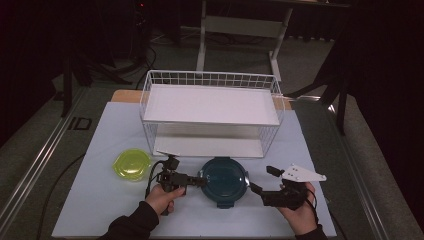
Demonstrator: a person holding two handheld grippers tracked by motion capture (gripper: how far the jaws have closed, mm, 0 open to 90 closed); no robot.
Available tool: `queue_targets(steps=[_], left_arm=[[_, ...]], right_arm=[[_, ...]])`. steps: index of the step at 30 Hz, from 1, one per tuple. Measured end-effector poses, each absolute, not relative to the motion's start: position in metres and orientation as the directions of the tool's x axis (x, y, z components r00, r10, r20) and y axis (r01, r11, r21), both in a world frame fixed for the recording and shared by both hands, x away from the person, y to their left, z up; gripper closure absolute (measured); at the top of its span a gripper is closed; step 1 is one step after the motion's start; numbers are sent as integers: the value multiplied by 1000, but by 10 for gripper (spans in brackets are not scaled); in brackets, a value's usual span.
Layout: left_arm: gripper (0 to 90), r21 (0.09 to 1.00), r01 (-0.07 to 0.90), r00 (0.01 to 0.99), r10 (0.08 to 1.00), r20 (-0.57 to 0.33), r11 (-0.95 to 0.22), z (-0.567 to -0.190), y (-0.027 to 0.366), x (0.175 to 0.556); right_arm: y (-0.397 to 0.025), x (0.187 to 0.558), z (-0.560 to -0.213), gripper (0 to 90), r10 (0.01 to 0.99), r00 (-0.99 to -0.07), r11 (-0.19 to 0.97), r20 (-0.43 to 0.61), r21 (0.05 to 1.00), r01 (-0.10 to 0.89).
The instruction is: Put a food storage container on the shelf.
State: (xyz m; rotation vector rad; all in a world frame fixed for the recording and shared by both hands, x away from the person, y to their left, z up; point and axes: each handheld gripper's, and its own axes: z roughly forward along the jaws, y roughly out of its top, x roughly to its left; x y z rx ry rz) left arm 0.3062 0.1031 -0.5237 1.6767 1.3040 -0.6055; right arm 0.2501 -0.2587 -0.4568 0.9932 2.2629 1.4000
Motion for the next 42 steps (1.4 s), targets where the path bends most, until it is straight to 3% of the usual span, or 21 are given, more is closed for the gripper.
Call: queue_targets(steps=[4, 11, 15, 27, 30, 42], left_arm=[[493, 342, 939, 315, 493, -811, -39, -523, 104, 307], [521, 377, 924, 358, 494, -792, -64, -517, 103, 303], [539, 416, 905, 402, 498, -768, -90, -512, 102, 298], [548, 470, 876, 459, 498, -736, -112, -509, 102, 290], [548, 475, 874, 460, 494, -738, -105, -510, 102, 290], [564, 472, 877, 448, 506, -737, -89, -508, 103, 283]], right_arm=[[-258, 254, -463, 200, 689, -711, 277, 143, 854, 440], [-266, 275, -488, 258, 663, -594, 147, 456, 699, 700], [-267, 281, -496, 293, 629, -530, 89, 569, 624, 776], [-263, 285, -504, 402, 603, -483, 84, 635, 552, 830], [-263, 285, -502, 504, 577, -485, 79, 658, 546, 834], [-262, 280, -499, 541, 558, -478, 77, 679, 531, 844]])
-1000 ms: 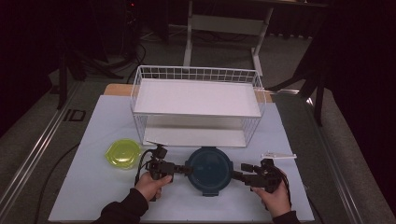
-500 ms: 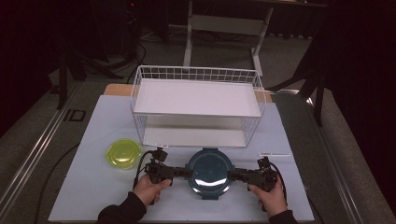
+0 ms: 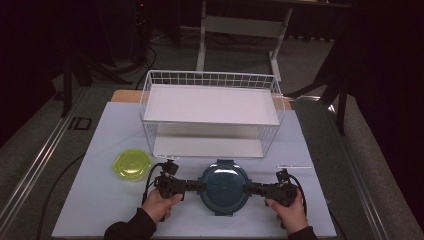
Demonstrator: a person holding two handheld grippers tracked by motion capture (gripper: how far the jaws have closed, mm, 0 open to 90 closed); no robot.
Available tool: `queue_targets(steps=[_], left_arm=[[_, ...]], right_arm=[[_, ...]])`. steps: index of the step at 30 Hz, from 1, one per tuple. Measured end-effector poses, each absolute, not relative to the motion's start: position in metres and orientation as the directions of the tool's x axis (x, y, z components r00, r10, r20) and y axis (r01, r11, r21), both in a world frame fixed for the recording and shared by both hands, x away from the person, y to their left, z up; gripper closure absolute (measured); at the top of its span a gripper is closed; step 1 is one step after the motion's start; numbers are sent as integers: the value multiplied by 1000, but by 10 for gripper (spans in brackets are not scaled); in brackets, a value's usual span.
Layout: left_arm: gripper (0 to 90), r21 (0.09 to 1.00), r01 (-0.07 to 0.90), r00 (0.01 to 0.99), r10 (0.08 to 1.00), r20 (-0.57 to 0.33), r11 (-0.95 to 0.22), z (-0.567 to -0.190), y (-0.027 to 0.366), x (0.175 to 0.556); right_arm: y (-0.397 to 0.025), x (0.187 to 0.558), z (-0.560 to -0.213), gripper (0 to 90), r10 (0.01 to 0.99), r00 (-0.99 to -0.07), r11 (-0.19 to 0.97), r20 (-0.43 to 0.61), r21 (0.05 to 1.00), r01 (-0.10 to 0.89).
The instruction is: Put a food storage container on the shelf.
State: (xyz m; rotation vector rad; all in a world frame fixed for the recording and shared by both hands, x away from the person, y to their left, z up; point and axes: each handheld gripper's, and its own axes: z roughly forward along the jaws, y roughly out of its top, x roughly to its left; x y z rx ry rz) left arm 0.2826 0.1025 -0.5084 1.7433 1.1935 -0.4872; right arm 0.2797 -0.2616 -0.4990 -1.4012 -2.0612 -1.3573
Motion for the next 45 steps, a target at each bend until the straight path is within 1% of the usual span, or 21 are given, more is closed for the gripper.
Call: queue_targets(steps=[2, 9, 14, 21, 33, 34, 45], left_arm=[[568, 470, 879, 442, 510, -738, -82, -508, 103, 281], [571, 483, 870, 457, 524, -719, -98, -503, 101, 277], [571, 479, 873, 449, 535, -716, -91, -499, 102, 277], [571, 482, 873, 441, 527, -726, -66, -491, 104, 276], [571, 514, 857, 459, 526, -716, -48, -459, 108, 280], [571, 526, 849, 467, 530, -707, -46, -451, 108, 281], [572, 581, 813, 510, 514, -689, -29, -413, 112, 289]], right_arm=[[-262, 279, -499, 550, 552, -459, 58, 696, 516, 854], [-263, 275, -498, 555, 550, -463, 60, 696, 519, 852], [-261, 275, -499, 554, 550, -455, 65, 701, 507, 859], [-259, 276, -488, 555, 557, -463, 64, 689, 520, 852], [-255, 282, -456, 556, 557, -487, 50, 673, 558, 828], [-255, 283, -452, 556, 554, -488, 49, 674, 559, 828], [-253, 291, -407, 559, 549, -535, 20, 642, 630, 776]])
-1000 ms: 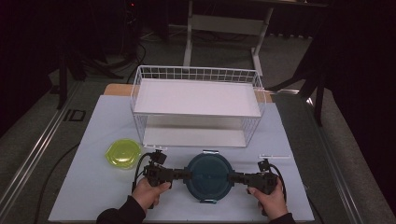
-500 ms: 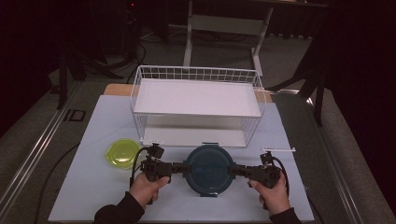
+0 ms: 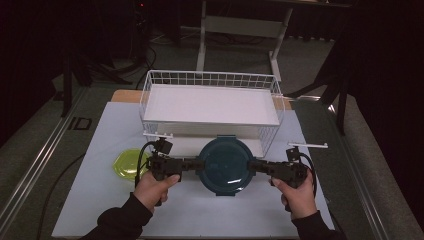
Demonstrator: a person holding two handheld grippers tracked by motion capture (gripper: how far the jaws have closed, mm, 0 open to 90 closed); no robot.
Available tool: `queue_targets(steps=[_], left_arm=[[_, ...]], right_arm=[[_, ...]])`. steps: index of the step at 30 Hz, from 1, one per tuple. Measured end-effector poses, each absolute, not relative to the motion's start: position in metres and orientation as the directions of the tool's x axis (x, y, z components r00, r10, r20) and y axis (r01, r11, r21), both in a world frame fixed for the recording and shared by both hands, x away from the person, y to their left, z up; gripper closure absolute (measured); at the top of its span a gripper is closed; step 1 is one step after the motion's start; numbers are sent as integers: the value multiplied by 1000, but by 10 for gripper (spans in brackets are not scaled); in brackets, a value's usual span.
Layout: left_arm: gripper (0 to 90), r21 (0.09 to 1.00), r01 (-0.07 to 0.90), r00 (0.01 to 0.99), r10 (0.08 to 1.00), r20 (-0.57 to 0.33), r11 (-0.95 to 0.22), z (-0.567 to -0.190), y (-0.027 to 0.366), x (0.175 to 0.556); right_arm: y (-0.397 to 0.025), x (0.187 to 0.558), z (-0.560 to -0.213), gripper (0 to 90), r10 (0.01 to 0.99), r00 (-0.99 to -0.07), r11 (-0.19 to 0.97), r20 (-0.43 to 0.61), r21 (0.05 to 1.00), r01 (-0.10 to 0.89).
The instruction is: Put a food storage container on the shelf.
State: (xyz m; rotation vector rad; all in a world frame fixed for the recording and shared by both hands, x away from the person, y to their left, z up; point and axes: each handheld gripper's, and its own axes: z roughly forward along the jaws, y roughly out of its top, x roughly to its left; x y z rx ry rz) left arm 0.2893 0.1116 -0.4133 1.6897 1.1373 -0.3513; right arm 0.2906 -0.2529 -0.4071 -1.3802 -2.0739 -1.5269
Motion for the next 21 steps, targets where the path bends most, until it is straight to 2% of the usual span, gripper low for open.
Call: queue_targets(steps=[12, 21], left_arm=[[573, 613, 790, 527, 509, -681, 1, -375, 121, 306], [572, 632, 774, 522, 538, -662, 26, -345, 131, 332]], right_arm=[[-246, 312, -365, 562, 532, -569, 0, 627, 672, 741], [-235, 347, -338, 561, 521, -572, -7, 634, 673, 740]])
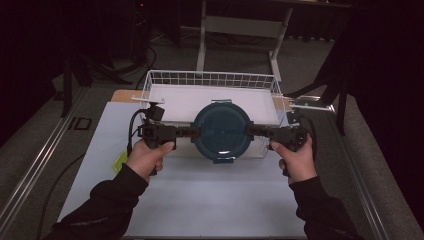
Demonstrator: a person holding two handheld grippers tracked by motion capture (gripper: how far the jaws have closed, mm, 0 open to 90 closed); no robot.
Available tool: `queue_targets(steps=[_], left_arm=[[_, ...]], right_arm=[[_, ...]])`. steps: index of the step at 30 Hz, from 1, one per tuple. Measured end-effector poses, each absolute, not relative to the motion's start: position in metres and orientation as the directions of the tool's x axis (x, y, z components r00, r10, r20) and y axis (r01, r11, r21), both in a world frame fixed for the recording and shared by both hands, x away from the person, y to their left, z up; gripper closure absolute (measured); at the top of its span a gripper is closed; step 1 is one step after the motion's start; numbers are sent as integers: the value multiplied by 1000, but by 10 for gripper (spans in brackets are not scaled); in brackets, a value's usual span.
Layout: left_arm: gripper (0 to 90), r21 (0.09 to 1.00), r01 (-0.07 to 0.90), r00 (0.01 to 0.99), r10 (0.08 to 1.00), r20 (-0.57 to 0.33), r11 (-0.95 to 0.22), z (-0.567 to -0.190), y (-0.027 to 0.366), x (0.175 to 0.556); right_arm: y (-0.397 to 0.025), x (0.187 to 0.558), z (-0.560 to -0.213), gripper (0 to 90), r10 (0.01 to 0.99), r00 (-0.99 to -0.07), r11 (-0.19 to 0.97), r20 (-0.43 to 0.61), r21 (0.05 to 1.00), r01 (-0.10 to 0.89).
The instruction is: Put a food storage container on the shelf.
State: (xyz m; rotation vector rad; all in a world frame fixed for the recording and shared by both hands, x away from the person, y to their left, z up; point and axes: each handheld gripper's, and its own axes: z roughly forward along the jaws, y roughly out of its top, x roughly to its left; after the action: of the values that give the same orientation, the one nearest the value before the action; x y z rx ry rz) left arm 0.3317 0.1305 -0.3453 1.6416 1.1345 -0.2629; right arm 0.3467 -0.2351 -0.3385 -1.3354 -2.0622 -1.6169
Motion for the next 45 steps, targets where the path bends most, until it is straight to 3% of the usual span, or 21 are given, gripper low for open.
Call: queue_targets(steps=[21, 35, 45], left_arm=[[568, 605, 791, 483, 511, -711, 94, -329, 142, 390], [540, 535, 833, 416, 478, -774, 142, -335, 142, 408], [480, 542, 828, 418, 490, -765, 139, -340, 142, 415]], right_arm=[[-221, 401, -310, 560, 557, -521, -36, 647, 646, 763], [-224, 424, -317, 527, 554, -412, -66, 724, 531, 845], [-216, 430, -313, 504, 630, -409, -47, 660, 558, 829]])
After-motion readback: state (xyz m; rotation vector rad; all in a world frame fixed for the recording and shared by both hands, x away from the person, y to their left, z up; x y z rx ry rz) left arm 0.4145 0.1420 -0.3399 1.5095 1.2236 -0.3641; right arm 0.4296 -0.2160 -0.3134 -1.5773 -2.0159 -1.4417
